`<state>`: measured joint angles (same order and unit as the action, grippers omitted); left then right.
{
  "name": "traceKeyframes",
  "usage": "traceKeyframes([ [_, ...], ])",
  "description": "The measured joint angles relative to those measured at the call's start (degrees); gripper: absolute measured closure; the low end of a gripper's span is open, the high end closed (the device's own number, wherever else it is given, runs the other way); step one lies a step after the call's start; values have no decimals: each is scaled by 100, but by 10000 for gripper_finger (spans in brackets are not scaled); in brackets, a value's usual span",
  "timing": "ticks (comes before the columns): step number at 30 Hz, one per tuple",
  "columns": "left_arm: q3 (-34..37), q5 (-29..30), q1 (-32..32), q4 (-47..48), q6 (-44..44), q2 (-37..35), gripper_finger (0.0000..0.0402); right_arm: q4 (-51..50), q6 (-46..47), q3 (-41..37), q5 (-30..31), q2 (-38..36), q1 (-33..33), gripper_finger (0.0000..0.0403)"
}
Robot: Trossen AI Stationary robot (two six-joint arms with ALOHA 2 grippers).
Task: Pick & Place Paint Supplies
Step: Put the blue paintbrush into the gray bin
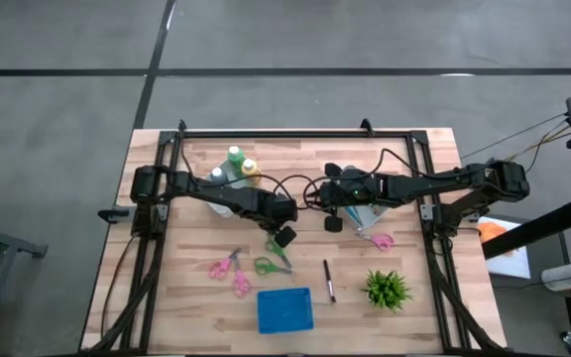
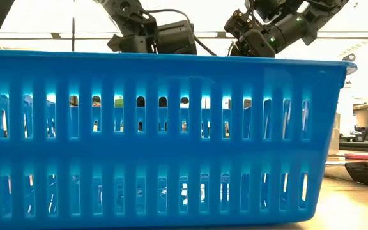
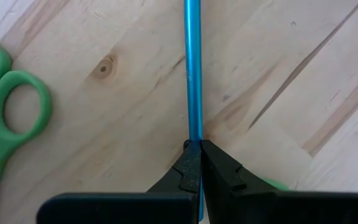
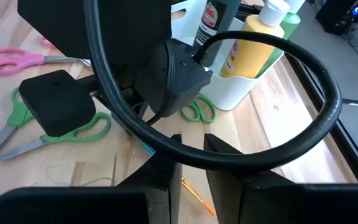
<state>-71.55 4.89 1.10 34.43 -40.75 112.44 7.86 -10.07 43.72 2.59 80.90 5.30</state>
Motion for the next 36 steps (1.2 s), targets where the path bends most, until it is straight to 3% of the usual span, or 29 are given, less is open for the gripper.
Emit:
traceKeyframes([
  [25, 70, -87, 9, -183, 28, -2, 392, -2, 0, 0, -2, 0, -2, 339],
  [36, 70, -87, 11, -194, 50, -13, 300, -2, 0, 0, -1, 0, -2, 339],
])
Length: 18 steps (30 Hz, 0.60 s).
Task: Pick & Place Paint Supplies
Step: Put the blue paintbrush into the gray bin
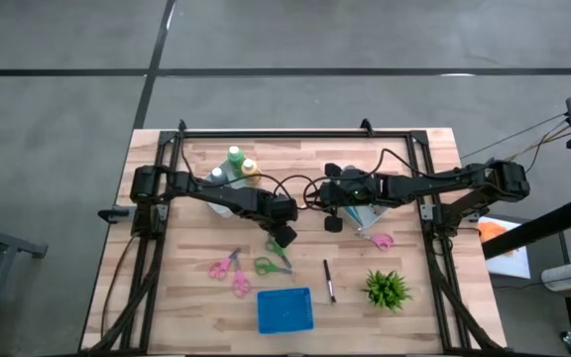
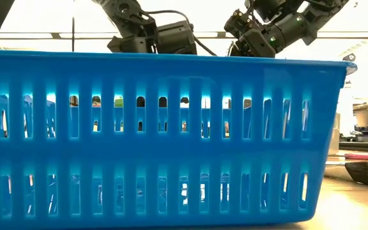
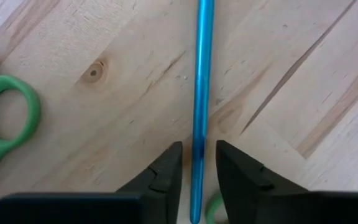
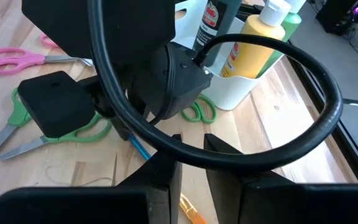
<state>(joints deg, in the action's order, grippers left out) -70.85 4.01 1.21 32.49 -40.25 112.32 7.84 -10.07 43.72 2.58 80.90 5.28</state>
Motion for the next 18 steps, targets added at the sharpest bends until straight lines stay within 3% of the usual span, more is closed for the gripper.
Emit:
traceKeyframes([
  [6, 4, 206, -3, 7, 2, -278, 294, 4, 0, 0, -1, 0, 0, 339],
  [18, 7, 1655, -480, -9, 552, -1621, 294, 9, 0, 0, 1, 0, 4, 339],
])
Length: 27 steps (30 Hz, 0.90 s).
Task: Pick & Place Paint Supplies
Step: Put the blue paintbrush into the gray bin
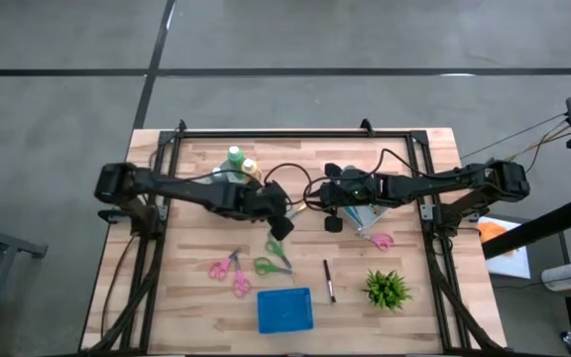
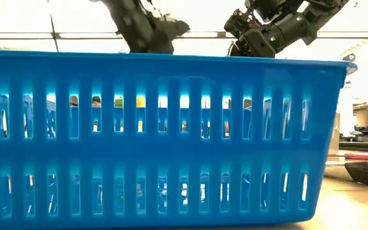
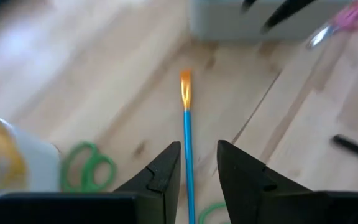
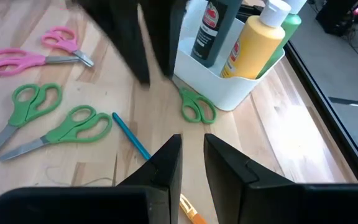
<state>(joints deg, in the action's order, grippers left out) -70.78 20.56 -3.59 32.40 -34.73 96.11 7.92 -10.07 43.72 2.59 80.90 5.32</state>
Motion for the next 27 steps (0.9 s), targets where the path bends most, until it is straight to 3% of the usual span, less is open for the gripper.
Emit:
traceKeyframes([
  [6, 0, 837, -439, -5, 462, -808, 293, 0, 0, 0, 0, 0, 0, 339],
  [12, 118, 866, -724, -329, 1142, -1593, 293, 0, 1, 0, 0, 0, -2, 339],
  [16, 771, 825, -817, -1217, 1840, -2294, 293, 0, 0, 0, 0, 0, -2, 339],
  [27, 3196, -739, -816, -3403, 2813, -4605, 293, 0, 0, 0, 0, 0, -7, 339],
])
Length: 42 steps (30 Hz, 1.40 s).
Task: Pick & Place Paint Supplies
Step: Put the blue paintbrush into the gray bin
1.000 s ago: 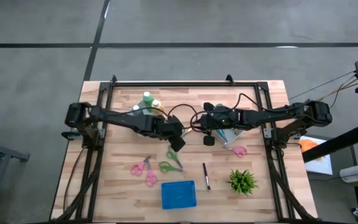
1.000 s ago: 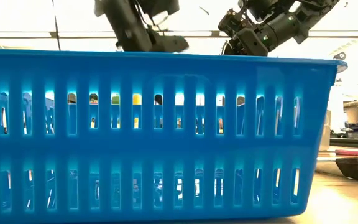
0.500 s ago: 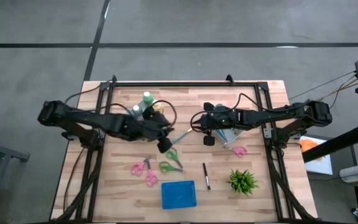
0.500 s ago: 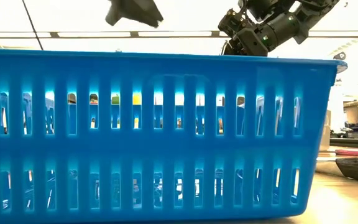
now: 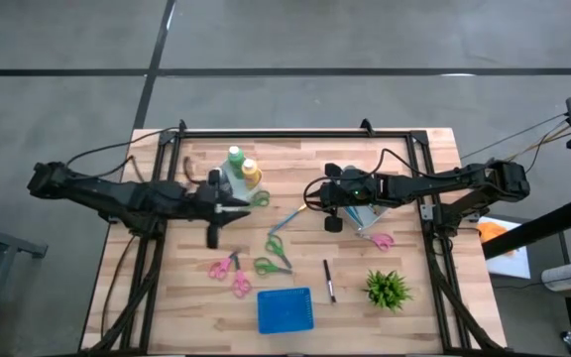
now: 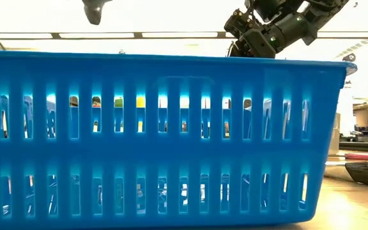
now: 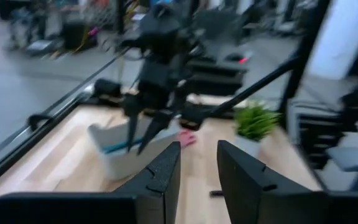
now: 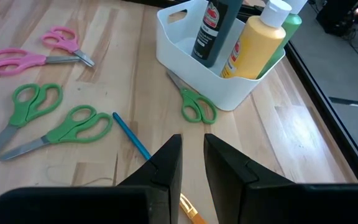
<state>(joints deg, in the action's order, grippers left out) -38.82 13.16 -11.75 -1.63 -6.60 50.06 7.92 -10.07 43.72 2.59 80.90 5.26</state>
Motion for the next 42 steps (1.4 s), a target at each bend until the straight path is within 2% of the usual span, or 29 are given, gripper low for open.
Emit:
traceKeyframes([
  [8, 861, -120, 11, -193, 62, -1232, 293, 0, 0, 0, 0, 0, 1, 339],
  [18, 1266, -120, 11, -176, 234, -2275, 293, 0, 0, 0, 2, 0, 2, 339],
  [42, 1479, -119, 15, -120, 213, -2404, 293, 0, 0, 0, 2, 0, 7, 339],
])
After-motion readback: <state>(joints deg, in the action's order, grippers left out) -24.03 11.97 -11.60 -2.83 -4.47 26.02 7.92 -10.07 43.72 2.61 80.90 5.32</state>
